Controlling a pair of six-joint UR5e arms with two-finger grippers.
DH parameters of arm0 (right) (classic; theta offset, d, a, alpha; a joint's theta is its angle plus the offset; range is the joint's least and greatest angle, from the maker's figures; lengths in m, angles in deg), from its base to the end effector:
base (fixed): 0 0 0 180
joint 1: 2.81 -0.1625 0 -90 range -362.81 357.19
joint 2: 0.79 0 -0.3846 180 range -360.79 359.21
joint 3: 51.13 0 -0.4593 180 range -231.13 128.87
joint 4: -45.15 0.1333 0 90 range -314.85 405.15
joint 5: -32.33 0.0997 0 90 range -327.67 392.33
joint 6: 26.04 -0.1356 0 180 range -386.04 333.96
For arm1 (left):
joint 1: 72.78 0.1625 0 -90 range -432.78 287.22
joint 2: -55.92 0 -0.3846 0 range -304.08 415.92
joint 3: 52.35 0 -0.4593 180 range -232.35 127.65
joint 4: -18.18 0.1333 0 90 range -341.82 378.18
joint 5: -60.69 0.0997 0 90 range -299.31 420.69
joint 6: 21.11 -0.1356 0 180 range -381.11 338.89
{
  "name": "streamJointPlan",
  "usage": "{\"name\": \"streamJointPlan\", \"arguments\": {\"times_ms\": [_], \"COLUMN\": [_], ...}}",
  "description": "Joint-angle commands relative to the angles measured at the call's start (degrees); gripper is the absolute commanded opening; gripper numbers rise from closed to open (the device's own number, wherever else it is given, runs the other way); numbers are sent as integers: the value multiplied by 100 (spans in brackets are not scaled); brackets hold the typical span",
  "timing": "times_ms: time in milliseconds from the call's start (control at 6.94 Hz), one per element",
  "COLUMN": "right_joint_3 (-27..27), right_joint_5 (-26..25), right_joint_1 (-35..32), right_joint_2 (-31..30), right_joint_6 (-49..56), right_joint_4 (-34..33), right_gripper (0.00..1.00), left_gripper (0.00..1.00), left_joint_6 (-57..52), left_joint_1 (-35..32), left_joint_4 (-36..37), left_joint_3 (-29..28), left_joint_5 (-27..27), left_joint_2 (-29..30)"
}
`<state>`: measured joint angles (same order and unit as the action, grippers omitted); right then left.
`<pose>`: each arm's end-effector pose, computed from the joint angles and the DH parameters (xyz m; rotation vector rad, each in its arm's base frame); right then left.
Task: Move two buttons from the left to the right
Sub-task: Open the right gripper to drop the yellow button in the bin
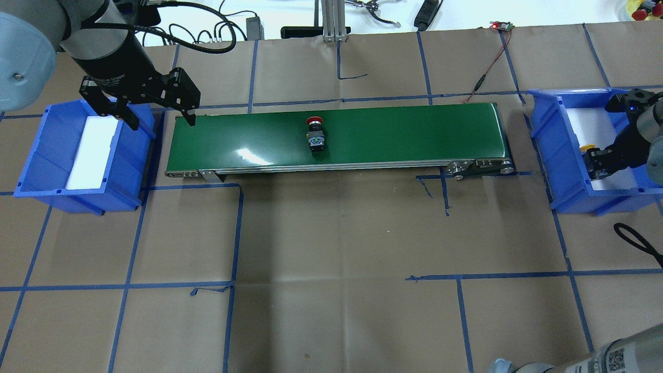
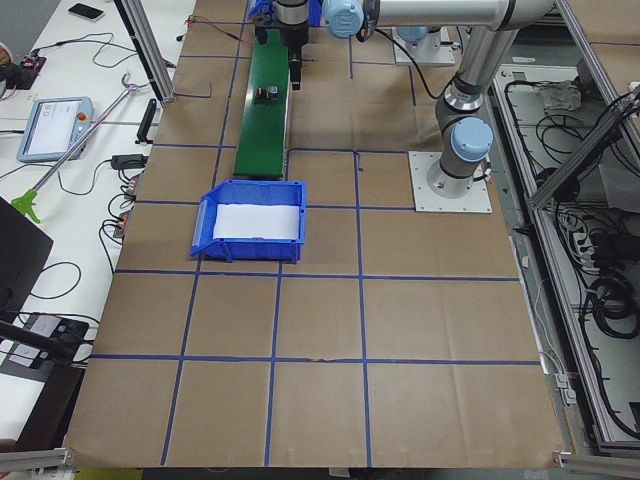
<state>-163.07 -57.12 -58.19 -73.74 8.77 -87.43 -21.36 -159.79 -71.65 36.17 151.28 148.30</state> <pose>-0.2175 -0.5519 0.1121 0.0056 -3.1125 0.0887 -0.1018 -0.5793 0.4027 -0.0748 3.1307 0.0204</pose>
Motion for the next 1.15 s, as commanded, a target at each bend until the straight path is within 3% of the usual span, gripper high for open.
{"name": "streamJointPlan", "arguments": {"times_ms": [0, 432, 720, 864, 1008], "right_joint_3": [50, 618, 1381, 1864, 2200], "right_joint_5": [-20, -12, 67, 85, 76], "right_joint_1": [0, -17, -105, -349, -682], "right_joint_2": [-35, -516, -790, -800, -800], "right_joint_6": [17, -71, -619, -1034, -1133], "right_joint_4": [4, 213, 1446, 2437, 2891], "right_gripper": [100, 100, 100, 100, 100], "left_gripper": [100, 100, 100, 100, 100], "left_joint_6": [7, 15, 15, 15, 15], "left_joint_1": [0, 0, 0, 0, 0], "left_joint_4": [0, 1, 1, 0, 0], "left_joint_3": [-1, -1, -1, -1, -1], "left_joint_5": [-7, -7, -7, -7, -7], "left_joint_2": [0, 0, 0, 0, 0]}}
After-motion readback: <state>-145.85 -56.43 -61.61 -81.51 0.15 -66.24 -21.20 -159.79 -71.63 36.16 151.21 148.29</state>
